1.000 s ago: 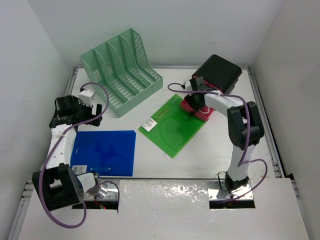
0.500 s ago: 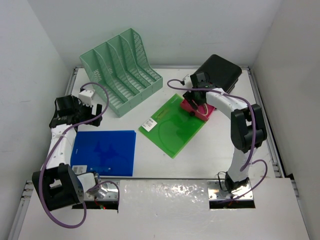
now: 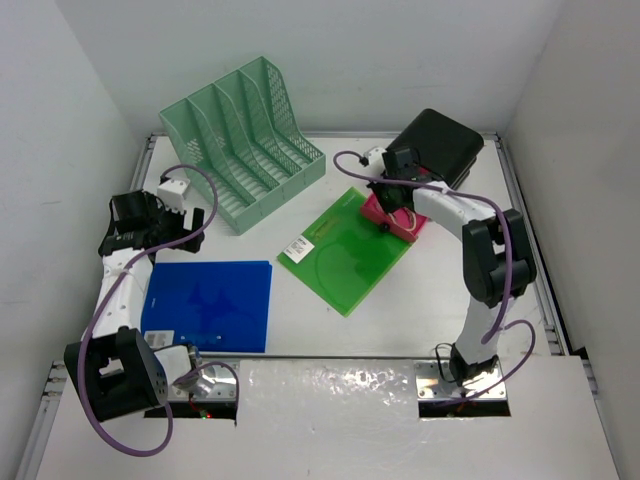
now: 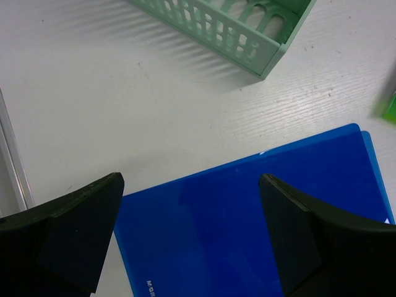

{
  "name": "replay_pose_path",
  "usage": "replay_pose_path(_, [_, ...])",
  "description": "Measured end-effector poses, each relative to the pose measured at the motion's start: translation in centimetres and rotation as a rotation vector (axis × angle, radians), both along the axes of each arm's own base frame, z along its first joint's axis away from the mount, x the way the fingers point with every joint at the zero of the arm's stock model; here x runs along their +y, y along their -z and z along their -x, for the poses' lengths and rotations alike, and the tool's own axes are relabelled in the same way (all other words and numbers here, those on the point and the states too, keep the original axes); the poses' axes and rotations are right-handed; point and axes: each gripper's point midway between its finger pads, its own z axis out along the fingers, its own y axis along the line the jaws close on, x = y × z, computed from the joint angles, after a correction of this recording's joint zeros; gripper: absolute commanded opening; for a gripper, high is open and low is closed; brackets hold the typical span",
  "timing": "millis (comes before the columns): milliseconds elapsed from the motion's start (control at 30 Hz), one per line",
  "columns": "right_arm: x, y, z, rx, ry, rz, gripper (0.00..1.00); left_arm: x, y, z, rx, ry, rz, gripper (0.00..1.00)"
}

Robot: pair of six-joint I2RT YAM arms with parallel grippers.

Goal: Organize the desk

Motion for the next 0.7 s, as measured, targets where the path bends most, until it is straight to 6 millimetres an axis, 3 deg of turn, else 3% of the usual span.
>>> replay_pose_path(200, [1.0,1.0,-1.3,0.005,0.014,-0.040,0.00,0.1,0.0,0.0,0.001,-0.003,-0.003,0.89])
replay_pose_path(433, [-1.1,3.6,-2.0,0.039,0.093,0.078,0.00,0.3,0.1,0.0,0.003,-0.012,-0.012,0.89])
replay_pose_path(700, [-3.3,3.3,-2.2,0.018,0.157,0.183,0.00,0.3,0.0,0.0,0.000,-0.013,-0.013,0.89])
